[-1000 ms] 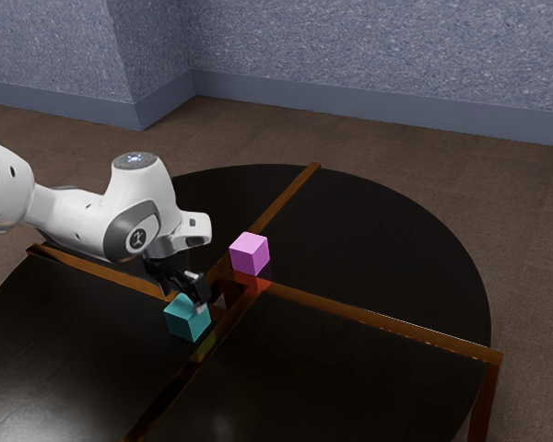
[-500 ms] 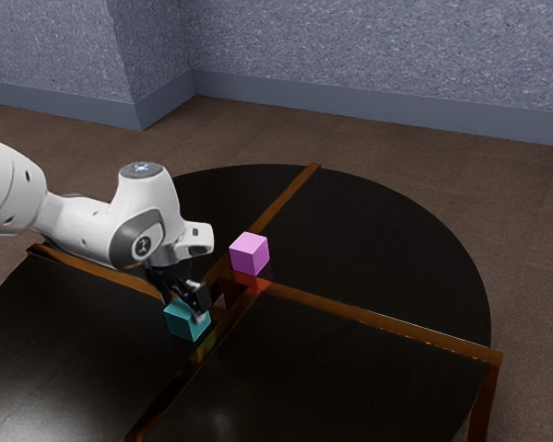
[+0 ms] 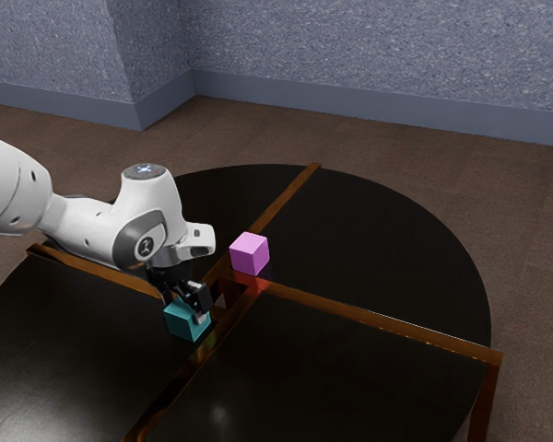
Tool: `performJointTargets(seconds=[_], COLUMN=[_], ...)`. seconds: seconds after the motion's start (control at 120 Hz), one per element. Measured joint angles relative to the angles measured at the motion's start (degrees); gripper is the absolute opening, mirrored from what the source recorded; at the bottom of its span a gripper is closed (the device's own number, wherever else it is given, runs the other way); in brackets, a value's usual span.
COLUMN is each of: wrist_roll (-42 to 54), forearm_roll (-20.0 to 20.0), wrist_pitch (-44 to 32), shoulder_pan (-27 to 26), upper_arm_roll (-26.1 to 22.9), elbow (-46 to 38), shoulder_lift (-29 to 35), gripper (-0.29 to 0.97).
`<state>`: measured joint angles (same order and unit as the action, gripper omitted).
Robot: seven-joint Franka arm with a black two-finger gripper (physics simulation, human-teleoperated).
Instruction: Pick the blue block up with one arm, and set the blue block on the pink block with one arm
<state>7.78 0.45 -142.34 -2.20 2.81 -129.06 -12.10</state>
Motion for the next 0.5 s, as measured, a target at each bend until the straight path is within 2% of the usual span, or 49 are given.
performJointTargets(seconds=[0.117, 0.408, 0.5], wrist_roll=[-0.2, -0.5, -0.7], forearm_roll=[0.0, -0.1, 0.0], wrist_pitch=[0.0, -0.1, -0.1], shoulder_pan=[0.0, 0.0, 0.0], upper_arm_roll=[0.0, 0.0, 0.0], elbow=[0.1, 0.1, 0.1], shoulder_lift=[-0.3, -0.3, -0.2], gripper=[0.66, 0.45, 0.42])
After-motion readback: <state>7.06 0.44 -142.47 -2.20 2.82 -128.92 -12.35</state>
